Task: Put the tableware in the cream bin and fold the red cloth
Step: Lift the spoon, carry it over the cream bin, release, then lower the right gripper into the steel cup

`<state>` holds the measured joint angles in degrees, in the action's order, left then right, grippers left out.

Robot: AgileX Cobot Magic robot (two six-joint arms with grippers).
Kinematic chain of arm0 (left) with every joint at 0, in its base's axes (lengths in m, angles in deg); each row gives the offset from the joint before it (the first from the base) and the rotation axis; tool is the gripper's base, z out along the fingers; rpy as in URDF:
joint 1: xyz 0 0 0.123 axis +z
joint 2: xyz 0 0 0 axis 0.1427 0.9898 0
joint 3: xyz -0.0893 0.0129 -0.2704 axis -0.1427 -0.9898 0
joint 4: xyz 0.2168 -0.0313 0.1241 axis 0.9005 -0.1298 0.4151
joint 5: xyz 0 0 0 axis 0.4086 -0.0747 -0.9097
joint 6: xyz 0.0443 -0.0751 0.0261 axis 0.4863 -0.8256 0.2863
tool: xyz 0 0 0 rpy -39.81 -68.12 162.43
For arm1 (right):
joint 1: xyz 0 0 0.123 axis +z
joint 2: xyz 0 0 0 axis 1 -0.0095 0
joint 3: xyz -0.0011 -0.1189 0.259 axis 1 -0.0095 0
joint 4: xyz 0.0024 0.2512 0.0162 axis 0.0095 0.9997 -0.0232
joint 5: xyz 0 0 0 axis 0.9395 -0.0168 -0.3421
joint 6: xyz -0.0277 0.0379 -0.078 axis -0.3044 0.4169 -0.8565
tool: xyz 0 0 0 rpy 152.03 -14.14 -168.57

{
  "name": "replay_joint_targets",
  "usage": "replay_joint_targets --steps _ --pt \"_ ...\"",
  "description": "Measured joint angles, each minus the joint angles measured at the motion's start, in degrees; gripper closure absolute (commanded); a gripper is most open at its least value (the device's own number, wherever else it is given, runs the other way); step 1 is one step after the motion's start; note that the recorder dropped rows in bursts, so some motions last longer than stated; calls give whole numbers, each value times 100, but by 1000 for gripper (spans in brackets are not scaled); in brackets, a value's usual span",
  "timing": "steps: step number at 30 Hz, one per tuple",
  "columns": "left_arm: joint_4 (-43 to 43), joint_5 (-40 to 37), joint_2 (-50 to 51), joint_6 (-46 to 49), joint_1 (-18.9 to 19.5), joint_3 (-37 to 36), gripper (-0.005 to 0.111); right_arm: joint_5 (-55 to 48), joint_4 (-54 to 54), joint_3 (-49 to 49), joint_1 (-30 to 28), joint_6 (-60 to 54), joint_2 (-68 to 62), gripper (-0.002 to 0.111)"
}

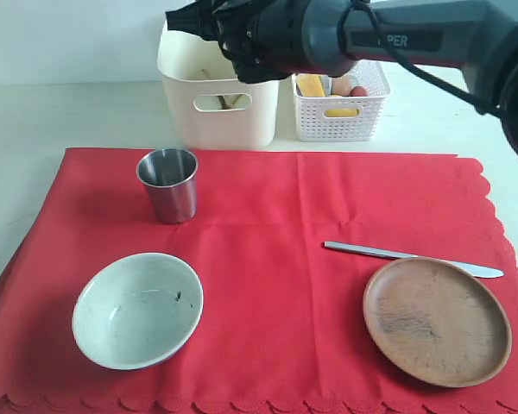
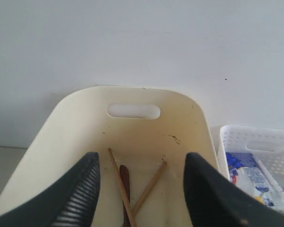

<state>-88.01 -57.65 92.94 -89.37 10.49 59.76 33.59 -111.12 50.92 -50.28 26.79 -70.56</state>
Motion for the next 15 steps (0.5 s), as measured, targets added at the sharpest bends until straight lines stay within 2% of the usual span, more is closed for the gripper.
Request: replay_joint_targets --steps 6,9,13,15 --pt "0 0 0 0 0 0 106 -175 1558 0 0 -1557 373 60" --pt "0 0 0 0 0 0 106 -511 2152 0 10 -2335 538 75" --pt "0 0 0 0 0 0 106 -1030 2740 0 10 -3209 713 102" --pt "0 0 0 0 0 0 106 -1308 3018 0 10 -3588 797 108"
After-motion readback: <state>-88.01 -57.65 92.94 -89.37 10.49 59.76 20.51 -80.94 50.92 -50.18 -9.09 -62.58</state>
